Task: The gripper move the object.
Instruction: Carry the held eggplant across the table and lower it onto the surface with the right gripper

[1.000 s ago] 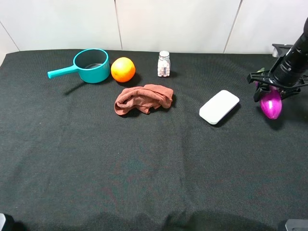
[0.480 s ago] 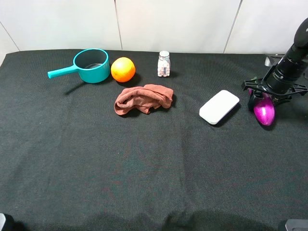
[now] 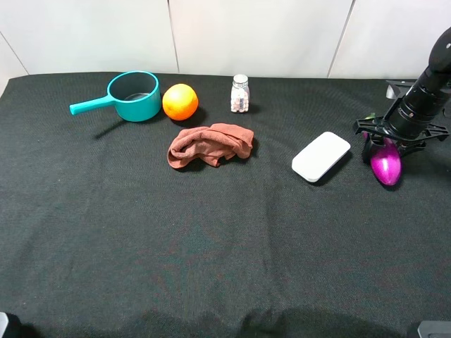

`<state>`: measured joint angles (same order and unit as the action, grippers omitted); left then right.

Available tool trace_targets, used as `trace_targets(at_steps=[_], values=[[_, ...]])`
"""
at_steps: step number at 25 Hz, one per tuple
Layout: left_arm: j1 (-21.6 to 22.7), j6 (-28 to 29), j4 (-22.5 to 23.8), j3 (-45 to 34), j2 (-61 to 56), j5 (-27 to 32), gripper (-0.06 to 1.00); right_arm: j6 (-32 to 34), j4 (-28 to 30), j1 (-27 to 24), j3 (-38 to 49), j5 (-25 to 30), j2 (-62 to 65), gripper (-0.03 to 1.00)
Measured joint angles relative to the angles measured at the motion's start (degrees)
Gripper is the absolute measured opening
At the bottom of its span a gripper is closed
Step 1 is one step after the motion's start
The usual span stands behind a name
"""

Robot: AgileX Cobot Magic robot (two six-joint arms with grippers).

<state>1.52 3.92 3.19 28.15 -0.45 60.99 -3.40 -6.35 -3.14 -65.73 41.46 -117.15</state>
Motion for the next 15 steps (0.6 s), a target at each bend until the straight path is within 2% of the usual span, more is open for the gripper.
trace_targets(at_steps=[7, 15], values=[[0.00, 0.00, 0.00, 0.00, 0.00, 0.00, 0.83, -0.04, -0.60, 0.00, 0.00, -0.16, 0.00, 0.41], [0.00, 0.00, 0.00, 0.00, 0.00, 0.00, 0.83, -0.17, -0.85, 0.00, 0.00, -0.22, 0.00, 0.66]])
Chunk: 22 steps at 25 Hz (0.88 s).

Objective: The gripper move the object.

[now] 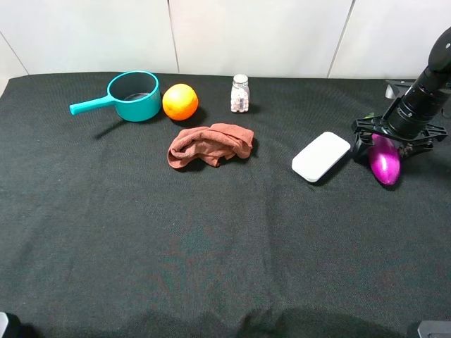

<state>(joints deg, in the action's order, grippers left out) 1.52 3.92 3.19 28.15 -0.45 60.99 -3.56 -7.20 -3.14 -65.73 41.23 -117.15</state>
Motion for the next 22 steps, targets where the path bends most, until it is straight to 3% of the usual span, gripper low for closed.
trace_targets(at_steps=[22], values=[[0.00, 0.00, 0.00, 0.00, 0.00, 0.00, 0.83, -0.49, -1.07, 0.00, -0.13, 0.29, 0.53, 0.69]])
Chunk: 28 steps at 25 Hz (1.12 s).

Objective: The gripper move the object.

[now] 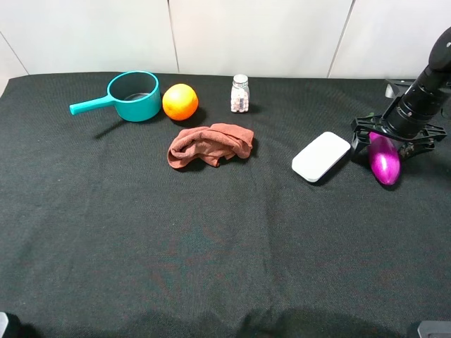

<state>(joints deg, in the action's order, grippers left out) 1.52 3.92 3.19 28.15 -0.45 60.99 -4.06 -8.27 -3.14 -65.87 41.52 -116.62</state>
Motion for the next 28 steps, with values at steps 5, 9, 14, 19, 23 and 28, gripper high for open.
trace_targets(at_steps=[5, 9, 14, 19, 23, 28], values=[[0.00, 0.00, 0.00, 0.00, 0.00, 0.00, 0.83, -0.16, 0.30, -0.05, 0.00, 0.28, 3.62, 0.69], [0.00, 0.00, 0.00, 0.00, 0.00, 0.00, 0.83, -0.18, 0.46, -0.57, -0.01, 2.17, 6.40, 0.69], [0.00, 0.00, 0.00, 0.00, 0.00, 0.00, 0.83, 0.46, 2.04, -0.70, -0.01, 4.93, 11.84, 0.69], [0.00, 0.00, 0.00, 0.00, 0.00, 0.00, 0.83, 0.73, 3.28, -0.70, -0.01, 8.72, 19.04, 0.69], [0.00, 0.00, 0.00, 0.00, 0.00, 0.00, 0.83, 1.96, 5.07, -0.70, -0.01, 12.96, 24.58, 0.69], [0.00, 0.00, 0.00, 0.00, 0.00, 0.00, 0.83, 3.63, 7.45, -0.70, 0.38, 17.51, 32.02, 0.69]])
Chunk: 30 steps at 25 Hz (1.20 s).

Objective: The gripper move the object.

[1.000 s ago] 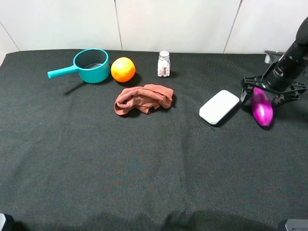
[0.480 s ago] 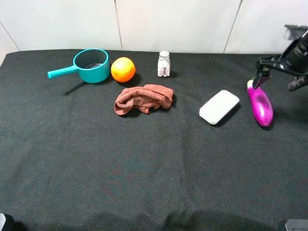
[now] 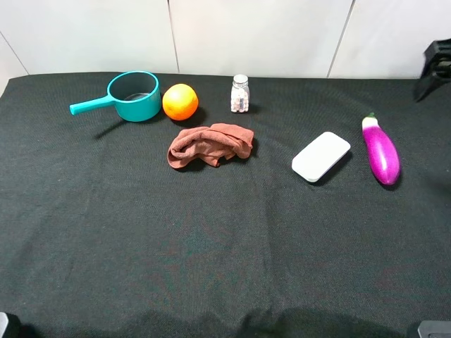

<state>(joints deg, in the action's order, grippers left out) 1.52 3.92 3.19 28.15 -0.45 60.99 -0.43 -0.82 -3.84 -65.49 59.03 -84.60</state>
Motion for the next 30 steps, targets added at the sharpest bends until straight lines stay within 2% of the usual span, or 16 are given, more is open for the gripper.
trace_targets(at_steps=[7, 15, 20, 24, 27, 30], values=[[0.00, 0.00, 0.00, 0.00, 0.00, 0.00, 0.83, 3.27, 2.86, 0.00, 8.46, 0.34, 13.84, 0.69], [0.00, 0.00, 0.00, 0.00, 0.00, 0.00, 0.83, 5.84, 3.25, 0.00, 25.05, -5.00, 34.23, 0.69], [0.00, 0.00, 0.00, 0.00, 0.00, 0.00, 0.83, 5.91, 3.25, 0.00, 33.74, -6.13, 48.45, 0.69], [0.00, 0.00, 0.00, 0.00, 0.00, 0.00, 0.83, 5.52, 3.19, 0.00, 35.40, -3.67, 59.95, 0.69], [0.00, 0.00, 0.00, 0.00, 0.00, 0.00, 0.83, 4.13, 3.14, 0.00, 35.66, 0.19, 68.17, 0.69], [0.00, 0.00, 0.00, 0.00, 0.00, 0.00, 0.83, 3.34, 2.81, 0.00, 35.66, 1.22, 75.95, 0.69]])
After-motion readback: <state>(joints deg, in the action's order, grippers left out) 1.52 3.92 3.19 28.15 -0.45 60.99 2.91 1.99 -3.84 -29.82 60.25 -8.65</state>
